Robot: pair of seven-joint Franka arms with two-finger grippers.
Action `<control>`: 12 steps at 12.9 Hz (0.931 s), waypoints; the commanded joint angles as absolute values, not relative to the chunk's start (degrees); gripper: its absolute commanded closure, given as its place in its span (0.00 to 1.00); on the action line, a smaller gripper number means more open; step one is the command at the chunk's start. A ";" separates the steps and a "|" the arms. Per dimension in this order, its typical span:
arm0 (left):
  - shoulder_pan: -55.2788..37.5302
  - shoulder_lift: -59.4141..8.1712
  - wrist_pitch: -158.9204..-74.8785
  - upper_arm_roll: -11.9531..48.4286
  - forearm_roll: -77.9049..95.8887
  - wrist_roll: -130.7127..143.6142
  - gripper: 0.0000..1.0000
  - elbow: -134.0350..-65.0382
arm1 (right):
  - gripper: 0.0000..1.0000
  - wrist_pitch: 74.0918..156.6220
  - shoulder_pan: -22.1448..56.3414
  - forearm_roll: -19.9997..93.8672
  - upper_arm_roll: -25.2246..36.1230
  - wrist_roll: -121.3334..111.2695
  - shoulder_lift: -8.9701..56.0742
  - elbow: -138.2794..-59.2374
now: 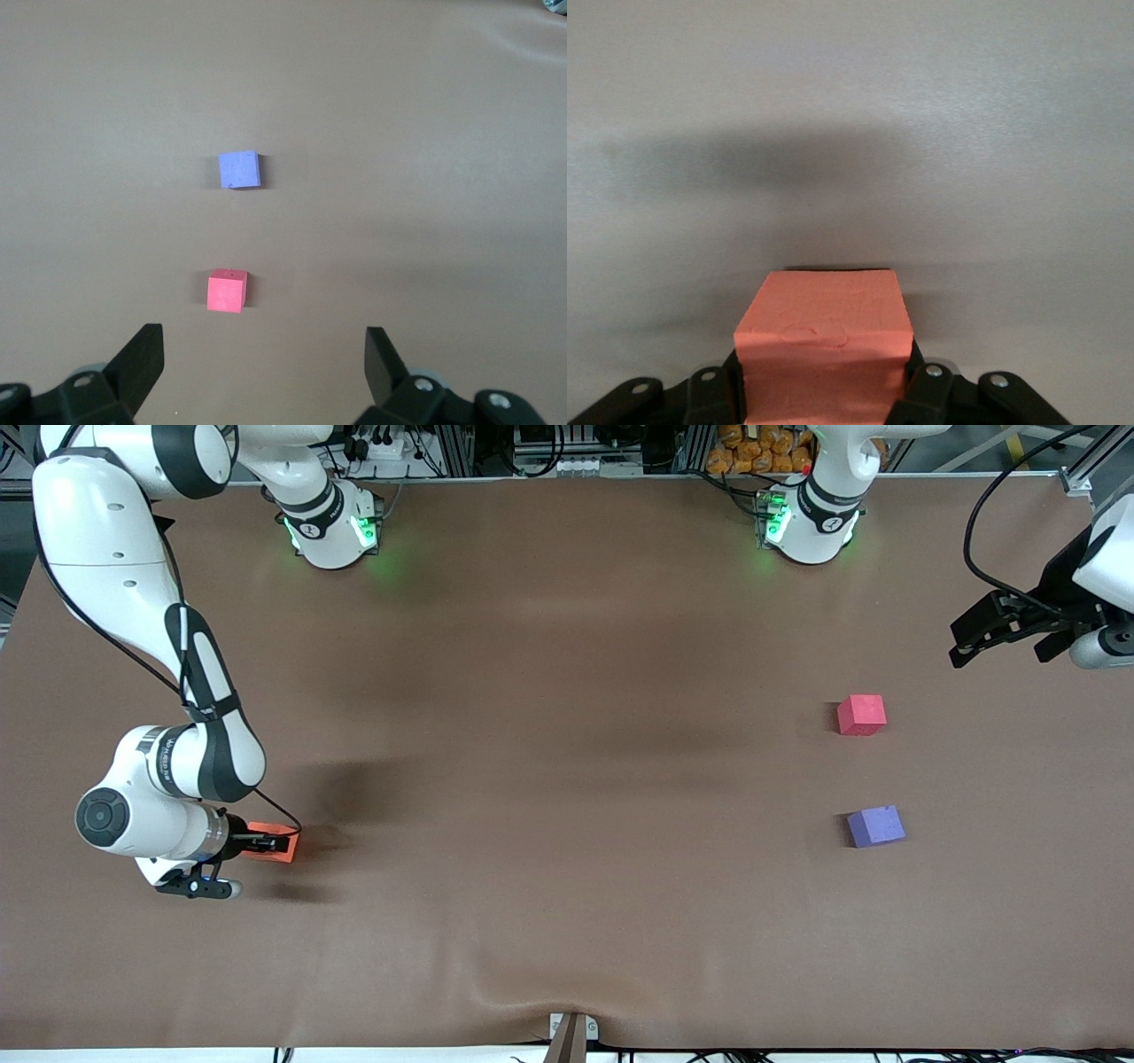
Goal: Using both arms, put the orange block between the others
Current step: 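Lift and carry the orange cube toward the table middle with the right gripper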
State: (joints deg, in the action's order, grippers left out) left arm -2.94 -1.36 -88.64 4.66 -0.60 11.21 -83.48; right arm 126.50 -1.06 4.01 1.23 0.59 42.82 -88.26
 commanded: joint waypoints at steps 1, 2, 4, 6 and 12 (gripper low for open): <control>-2.46 -2.20 -89.30 4.83 -0.70 11.16 0.00 -83.23 | 1.00 119.56 1.22 5.19 -0.26 -3.49 39.48 -87.45; -2.46 -2.20 -89.30 4.83 -0.70 11.16 0.00 -83.23 | 1.00 117.44 2.97 5.45 -0.44 -4.56 37.98 -87.36; -2.29 -2.29 -89.38 4.83 -0.70 11.16 0.00 -83.23 | 1.00 114.36 7.19 5.80 -1.92 -3.09 36.74 -86.14; -2.20 -2.29 -89.65 4.83 -0.62 11.16 0.00 -83.32 | 1.00 113.12 10.62 5.71 -4.12 3.66 36.83 -85.17; -1.93 -2.29 -89.65 4.75 -0.62 11.16 0.00 -83.41 | 1.00 113.91 26.52 5.45 -5.36 27.75 39.89 -79.39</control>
